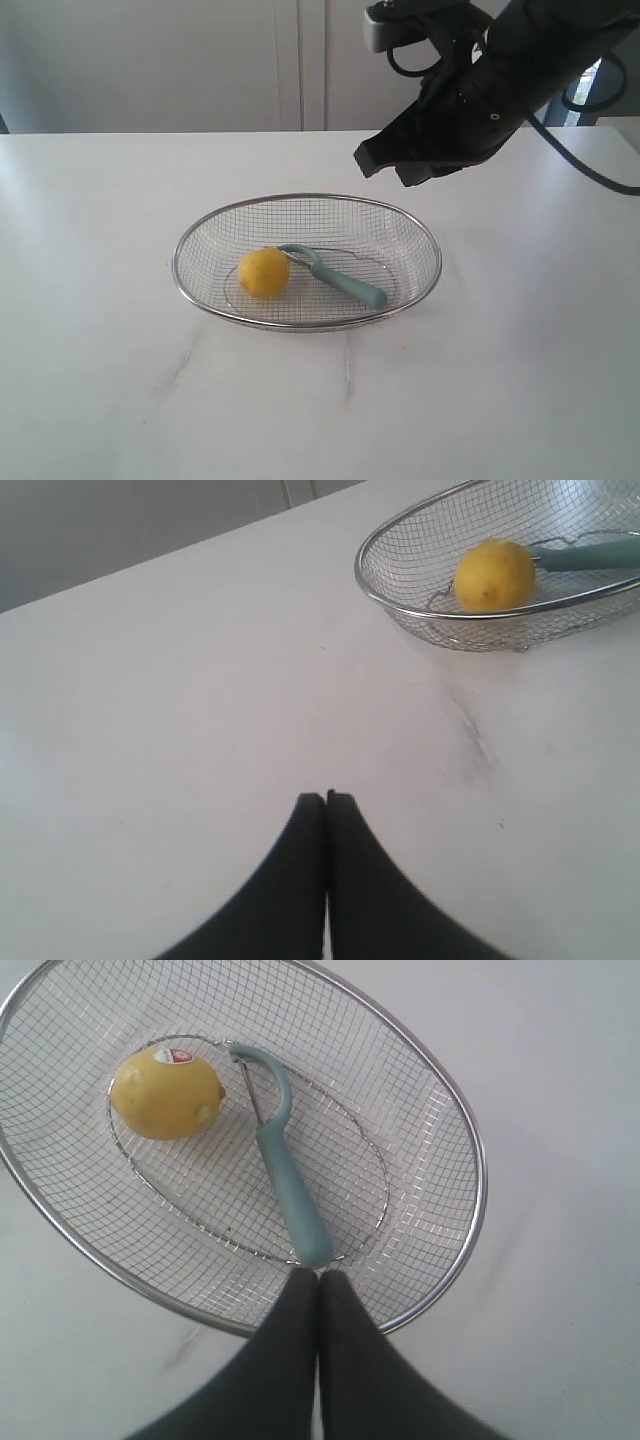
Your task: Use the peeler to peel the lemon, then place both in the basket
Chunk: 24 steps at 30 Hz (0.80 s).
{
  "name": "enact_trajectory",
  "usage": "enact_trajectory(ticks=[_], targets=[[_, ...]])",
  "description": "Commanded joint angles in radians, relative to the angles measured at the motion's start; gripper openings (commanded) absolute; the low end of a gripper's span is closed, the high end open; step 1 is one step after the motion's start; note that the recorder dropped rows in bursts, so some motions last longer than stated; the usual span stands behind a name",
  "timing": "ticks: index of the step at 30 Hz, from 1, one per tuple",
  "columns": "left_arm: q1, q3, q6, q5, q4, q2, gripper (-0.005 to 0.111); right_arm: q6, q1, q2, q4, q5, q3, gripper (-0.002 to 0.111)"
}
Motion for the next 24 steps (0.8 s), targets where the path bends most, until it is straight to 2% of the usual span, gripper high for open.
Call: enact_trajectory(ticks=[1, 3, 5, 6, 9, 12, 17, 24], targets=[[0.003, 0.004, -0.030, 0.008, -0.132, -0.005, 0.000, 0.000, 0.000, -0.010, 0.002, -0.012, 0.005, 0.000], [0.003, 0.004, -0.030, 0.006, -0.219, -0.005, 0.000, 0.000, 0.000, -0.010, 0.002, -0.012, 0.005, 0.000], [0.003, 0.004, -0.039, 0.006, -0.180, -0.005, 0.000, 0.000, 0.000, -0.010, 0.002, -0.012, 0.005, 0.000], [0.003, 0.004, -0.116, 0.006, -0.039, -0.005, 0.000, 0.000, 0.000, -0.010, 0.002, -0.012, 0.005, 0.000], [0.003, 0.004, -0.363, -0.010, 0.255, -0.005, 0.000, -0.008, 0.000, -0.010, 0.002, -0.012, 0.005, 0.000], [0.003, 0.004, -0.480, -0.018, 0.394, -0.005, 0.000, -0.011, 0.000, -0.010, 0.002, -0.012, 0.005, 0.000], [0.005, 0.004, -0.417, -0.036, 0.398, -0.005, 0.000, -0.011, 0.000, -0.010, 0.002, -0.012, 0.005, 0.000], [0.063, 0.004, -0.425, -0.038, 0.400, -0.005, 0.000, -0.011, 0.000, -0.010, 0.002, -0.012, 0.005, 0.000]])
